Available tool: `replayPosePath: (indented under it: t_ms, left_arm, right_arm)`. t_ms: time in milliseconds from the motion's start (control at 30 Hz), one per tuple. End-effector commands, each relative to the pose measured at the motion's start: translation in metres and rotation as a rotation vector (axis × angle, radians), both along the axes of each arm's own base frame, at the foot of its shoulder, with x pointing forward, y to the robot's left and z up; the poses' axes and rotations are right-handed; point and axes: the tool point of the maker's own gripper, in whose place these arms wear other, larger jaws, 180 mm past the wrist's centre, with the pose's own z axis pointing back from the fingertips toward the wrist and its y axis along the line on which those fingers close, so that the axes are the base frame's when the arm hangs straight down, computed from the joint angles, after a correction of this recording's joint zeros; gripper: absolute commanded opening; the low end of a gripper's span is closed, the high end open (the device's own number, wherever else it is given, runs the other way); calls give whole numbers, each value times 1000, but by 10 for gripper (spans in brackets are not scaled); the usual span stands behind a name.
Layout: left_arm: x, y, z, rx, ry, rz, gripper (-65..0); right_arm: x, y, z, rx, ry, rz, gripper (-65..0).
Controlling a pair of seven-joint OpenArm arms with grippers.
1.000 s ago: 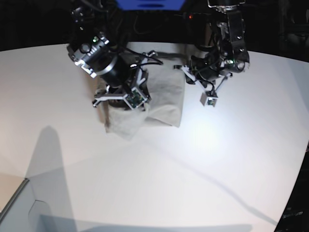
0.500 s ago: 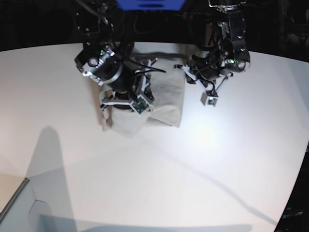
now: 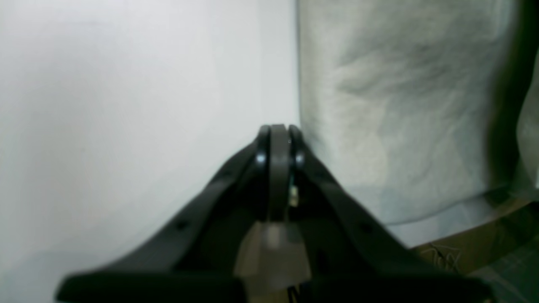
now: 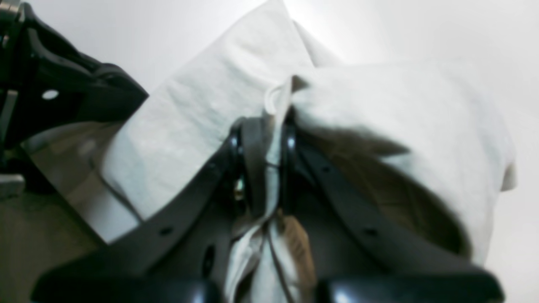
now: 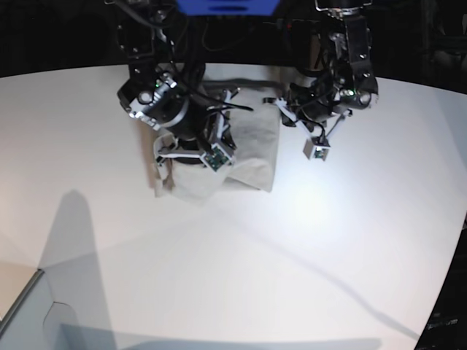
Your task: Layout the t-shirt on the table in an organized manner, then fold the t-shirt properly
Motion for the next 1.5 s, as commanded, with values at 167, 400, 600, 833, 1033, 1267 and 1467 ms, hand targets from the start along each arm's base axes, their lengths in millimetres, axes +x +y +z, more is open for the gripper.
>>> replayPosePath:
  t_ms: [167,400,600,833,1033,1267,1467]
  left_arm:
    - [9,0,7,-4,-28,0,-650]
    - [8,0,7,-4,-26,0,-650]
    - [8,0,7,-4,-26,0,-650]
    - [9,0,7,-4,-28,0,-650]
    - [9,0,7,-4,-28,0,-650]
    - [9,-1,7,-5,-28,0,-650]
    - [6,0,9,-8,-26,-1,-650]
  right_arm:
    - [-6,33,28,57,-80,109,-650]
    - [-8,39,27,62,-78,126,-650]
    - [-8,40,25,60,-72,127,-650]
    - [-11,41,16,57,-46,133,-639]
    - [-10,40,21,60,-60,130,-405]
    - [-4,30,70,77,-193,94,-306]
    - [12,-11,67,26,-204,-5,-306]
